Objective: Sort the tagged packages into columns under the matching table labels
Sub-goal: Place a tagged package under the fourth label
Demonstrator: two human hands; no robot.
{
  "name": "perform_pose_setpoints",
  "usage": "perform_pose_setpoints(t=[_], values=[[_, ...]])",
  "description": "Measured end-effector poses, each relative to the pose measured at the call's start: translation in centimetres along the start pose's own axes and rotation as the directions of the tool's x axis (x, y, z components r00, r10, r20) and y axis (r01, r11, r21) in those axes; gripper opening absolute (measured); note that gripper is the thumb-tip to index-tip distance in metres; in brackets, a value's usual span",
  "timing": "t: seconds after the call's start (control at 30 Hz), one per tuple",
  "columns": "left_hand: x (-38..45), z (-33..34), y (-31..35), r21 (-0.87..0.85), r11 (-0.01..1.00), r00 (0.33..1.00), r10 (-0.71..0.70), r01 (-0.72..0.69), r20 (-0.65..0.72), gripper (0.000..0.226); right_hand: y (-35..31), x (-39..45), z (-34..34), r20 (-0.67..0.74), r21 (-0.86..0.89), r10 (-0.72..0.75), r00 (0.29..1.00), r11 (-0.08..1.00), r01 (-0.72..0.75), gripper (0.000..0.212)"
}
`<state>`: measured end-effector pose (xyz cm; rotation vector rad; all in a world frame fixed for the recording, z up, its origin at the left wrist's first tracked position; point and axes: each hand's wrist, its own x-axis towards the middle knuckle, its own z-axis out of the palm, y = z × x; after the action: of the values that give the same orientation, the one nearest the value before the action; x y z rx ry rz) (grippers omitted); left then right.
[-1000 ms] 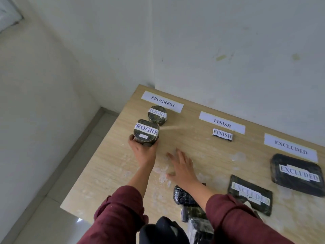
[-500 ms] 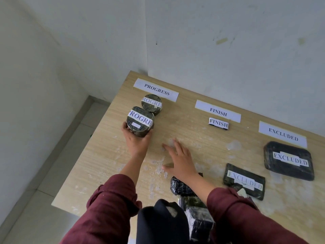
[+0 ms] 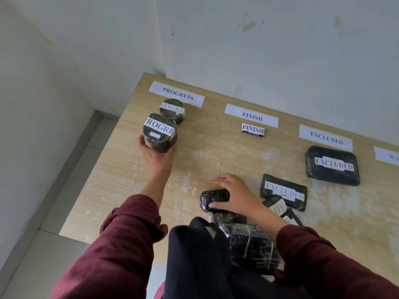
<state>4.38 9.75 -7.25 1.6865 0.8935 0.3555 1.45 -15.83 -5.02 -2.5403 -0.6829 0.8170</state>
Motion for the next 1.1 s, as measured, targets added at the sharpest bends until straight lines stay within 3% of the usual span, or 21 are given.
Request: perform_pose_setpoints(t=[0.13, 0.23, 0.3, 0.37, 0.47, 0.53, 0.57, 0.6, 0.63, 0.7, 0.83, 0.97, 1.1], values=[[-2.3, -0.4, -0.6, 0.081, 0.996, 0.999, -0.047, 0.046, 0.009, 0.109, 0.9, -2.0, 1.0, -0.025, -0.013, 0.017, 1.0, 1.0, -0.017, 0.064], [-5.1, -0.2, -0.4, 0.122, 0.992, 0.999, -0.019, 0.024, -0.047, 0.088, 0.3, -2.5, 1.0, -0.051, 0.002, 0.053, 0.997, 0.999, -0.053, 0.054], [-7.1, 0.2, 0.3, 0.082, 0.995, 0.992, -0.041, 0.051, -0.117, 0.071, 0.0, -2.9, 0.8, -0.086, 0.195, 0.12, 0.989, 0.976, -0.101, 0.046], [-8.6, 0.5, 0.9, 0.056, 0.997, 0.993, -0.044, 0.05, -0.11, 0.057, 0.1, -3.2, 0.5, -0.145, 0.472, 0.249, 0.958, 0.868, -0.154, 0.038], [-10.0, 1.1, 1.2, 0.018, 0.999, 0.988, -0.051, 0.049, 0.147, 0.025, 0.2, -3.3, -0.6, -0.068, 0.783, 0.437, 0.897, 0.581, -0.223, 0.029], [-10.9, 1.2, 2.4, -0.079, 0.98, 0.889, -0.132, 0.185, 0.438, 0.02, -0.1, -3.2, -1.2, 0.133, 0.97, 0.472, 0.872, 0.119, -0.212, 0.019], [-11.2, 1.3, 2.9, -0.075, 0.977, 0.818, -0.126, 0.201, 0.561, 0.024, -0.2, -3.3, -1.4, 0.236, 0.971, 0.431, 0.871, -0.129, -0.2, 0.019], [-11.5, 1.5, 3.4, -0.05, 0.984, 0.755, -0.099, 0.172, 0.649, 0.028, -0.3, -3.5, -1.6, 0.32, 0.928, 0.37, 0.872, -0.309, -0.209, 0.024], [-11.8, 1.7, 3.8, -0.031, 0.99, 0.702, -0.076, 0.139, 0.708, 0.031, -0.4, -3.9, -1.9, 0.378, 0.869, 0.284, 0.881, -0.437, -0.232, 0.029], [-12.4, 2.1, 4.3, -0.026, 0.992, 0.644, -0.061, 0.124, 0.763, 0.033, -0.3, -4.4, -2.4, 0.426, 0.756, 0.119, 0.897, -0.591, -0.281, 0.038], [-12.8, 2.6, 4.6, -0.074, 0.984, 0.658, -0.052, 0.163, 0.751, 0.028, 0.0, -5.1, -3.1, 0.46, 0.698, 0.006, 0.888, -0.62, -0.358, 0.054], [-13.0, 2.6, 4.8, -0.109, 0.983, 0.704, -0.028, 0.148, 0.71, 0.025, 0.5, -5.1, -3.5, 0.44, 0.792, 0.149, 0.885, -0.529, -0.304, 0.082], [-13.3, 2.4, 4.7, -0.117, 0.979, 0.721, -0.043, 0.17, 0.691, 0.027, 0.8, -5.5, -3.9, 0.367, 0.879, 0.267, 0.891, -0.413, -0.238, 0.081]])
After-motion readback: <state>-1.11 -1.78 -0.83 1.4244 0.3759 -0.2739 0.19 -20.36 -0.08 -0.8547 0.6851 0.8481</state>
